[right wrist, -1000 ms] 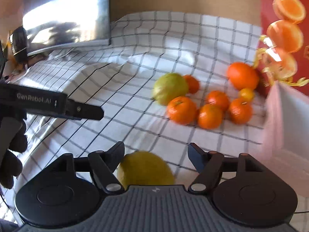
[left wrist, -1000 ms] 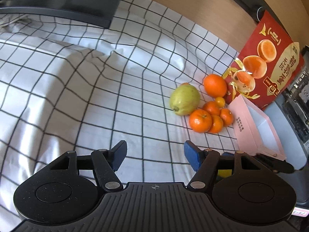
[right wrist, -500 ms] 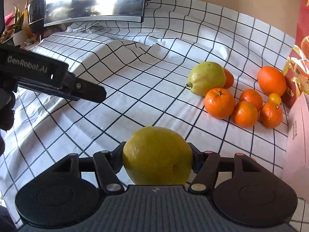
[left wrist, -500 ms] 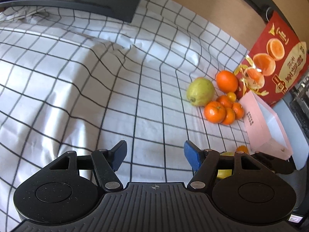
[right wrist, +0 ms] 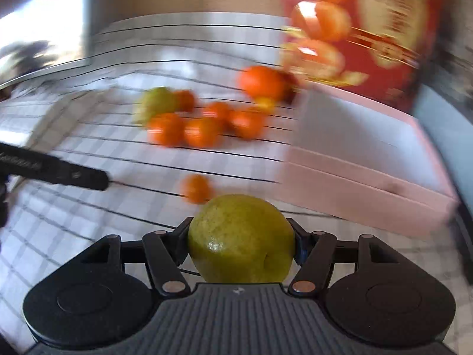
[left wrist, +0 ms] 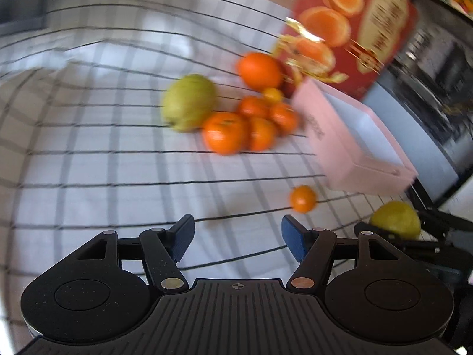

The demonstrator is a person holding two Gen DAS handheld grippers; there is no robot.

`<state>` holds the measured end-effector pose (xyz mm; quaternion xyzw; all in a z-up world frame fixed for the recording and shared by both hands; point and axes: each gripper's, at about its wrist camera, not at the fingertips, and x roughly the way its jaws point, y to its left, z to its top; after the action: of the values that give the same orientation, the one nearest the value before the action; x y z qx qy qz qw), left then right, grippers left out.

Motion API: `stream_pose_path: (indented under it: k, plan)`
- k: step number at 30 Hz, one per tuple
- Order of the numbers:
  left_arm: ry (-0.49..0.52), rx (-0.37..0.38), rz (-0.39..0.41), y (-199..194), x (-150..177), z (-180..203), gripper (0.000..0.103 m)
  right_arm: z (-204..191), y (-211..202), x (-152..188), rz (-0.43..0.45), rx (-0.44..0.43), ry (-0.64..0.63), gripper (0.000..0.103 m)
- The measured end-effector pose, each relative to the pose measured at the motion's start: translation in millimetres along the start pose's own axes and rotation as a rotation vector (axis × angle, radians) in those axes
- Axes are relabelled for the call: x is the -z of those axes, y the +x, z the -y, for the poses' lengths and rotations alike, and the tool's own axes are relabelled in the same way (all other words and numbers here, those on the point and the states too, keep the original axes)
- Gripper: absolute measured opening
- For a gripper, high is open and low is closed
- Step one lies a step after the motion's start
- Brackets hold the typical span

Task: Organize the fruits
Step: 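Carry the pomelo toward the pink box with the right tool while the left tool grasps a small mandarin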

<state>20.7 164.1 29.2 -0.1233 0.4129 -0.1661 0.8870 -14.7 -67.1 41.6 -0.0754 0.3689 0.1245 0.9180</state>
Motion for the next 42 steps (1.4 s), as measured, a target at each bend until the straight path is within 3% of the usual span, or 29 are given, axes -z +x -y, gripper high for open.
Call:
stream_pose_path:
  k: [6, 11, 15, 21, 26, 36, 42]
  plan:
    - [0.139, 0.047, -0.017, 20.2, -9.5, 39.2, 0.07, 47.3, 5.7, 16.8, -0.028, 0.128, 0.111, 0.064]
    - [0.249, 0.034, -0.04, 40.9, -20.4, 68.4, 0.07, 64.3, 10.8, 26.6, -0.03, 0.133, 0.17, 0.065]
    - [0.308, -0.018, -0.074, 57.9, -23.3, 86.3, 0.066, 64.7, 10.7, 27.0, -0.026, 0.129, 0.162, 0.065]
    - [0.319, -0.098, -0.123, 71.9, -21.0, 93.9, 0.051, 66.3, 10.9, 30.5, -0.015, 0.127, 0.174, 0.069]
    - [0.334, -0.112, -0.125, 72.4, -21.7, 97.4, 0.034, 67.8, 9.2, 34.8, -0.007, 0.131, 0.198, 0.074]
    - [0.316, -0.044, -0.145, 48.3, -2.0, 97.5, 0.034, 65.0, 5.6, 42.9, 0.003, 0.129, 0.199, 0.085]
    - [0.305, -0.001, -0.173, 26.8, 18.3, 98.8, 0.034, 61.4, -3.5, 51.5, 0.001, 0.097, 0.173, 0.085]
